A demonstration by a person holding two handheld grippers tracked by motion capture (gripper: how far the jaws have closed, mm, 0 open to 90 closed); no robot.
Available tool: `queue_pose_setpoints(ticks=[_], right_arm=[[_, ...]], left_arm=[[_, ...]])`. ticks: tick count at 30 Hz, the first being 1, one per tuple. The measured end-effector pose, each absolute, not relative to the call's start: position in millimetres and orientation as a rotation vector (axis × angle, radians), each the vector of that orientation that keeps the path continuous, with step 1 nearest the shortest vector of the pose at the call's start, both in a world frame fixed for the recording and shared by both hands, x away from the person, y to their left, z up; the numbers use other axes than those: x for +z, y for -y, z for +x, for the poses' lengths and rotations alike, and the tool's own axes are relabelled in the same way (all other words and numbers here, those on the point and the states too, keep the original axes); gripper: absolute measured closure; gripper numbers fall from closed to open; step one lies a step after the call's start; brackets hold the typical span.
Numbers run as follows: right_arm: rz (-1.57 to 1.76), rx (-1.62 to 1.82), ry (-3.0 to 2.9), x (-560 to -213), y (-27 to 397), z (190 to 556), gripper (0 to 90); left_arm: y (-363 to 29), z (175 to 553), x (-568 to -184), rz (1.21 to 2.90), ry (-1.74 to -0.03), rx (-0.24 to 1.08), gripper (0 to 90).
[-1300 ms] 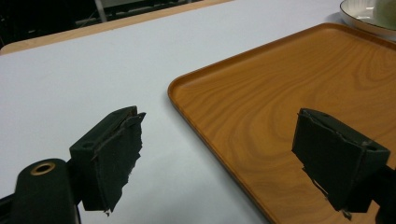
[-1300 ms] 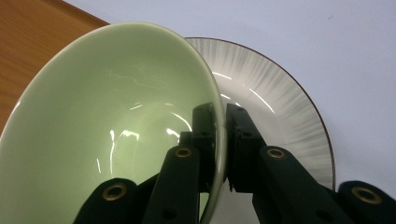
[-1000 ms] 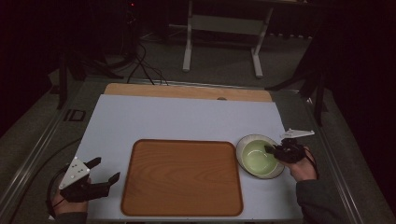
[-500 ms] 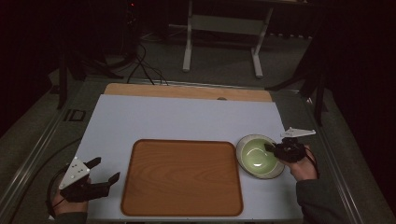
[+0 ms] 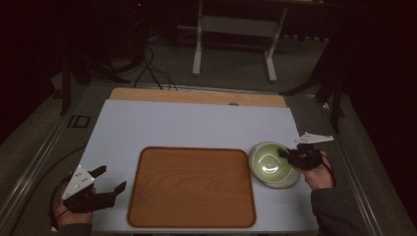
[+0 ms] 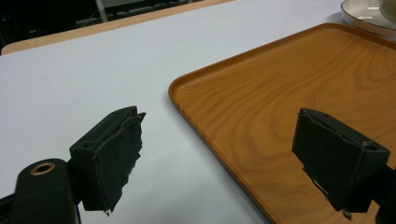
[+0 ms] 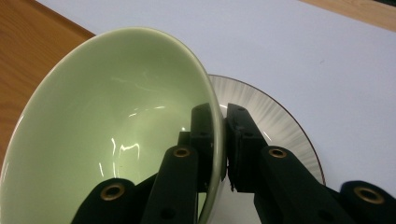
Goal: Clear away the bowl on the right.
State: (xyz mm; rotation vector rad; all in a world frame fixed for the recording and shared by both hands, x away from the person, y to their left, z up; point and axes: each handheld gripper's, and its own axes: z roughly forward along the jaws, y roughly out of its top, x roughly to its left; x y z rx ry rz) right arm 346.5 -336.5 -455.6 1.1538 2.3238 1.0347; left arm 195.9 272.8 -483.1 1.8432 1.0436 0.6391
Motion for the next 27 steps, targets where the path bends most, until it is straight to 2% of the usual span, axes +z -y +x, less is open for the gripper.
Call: queue_pose_setpoints(ticks=[27], right_arm=[[1.087, 1.107, -2.321, -445, 317, 343, 82.0]], left_arm=[[-273, 196, -483, 1.845, -1.042, 0.639, 15.4]])
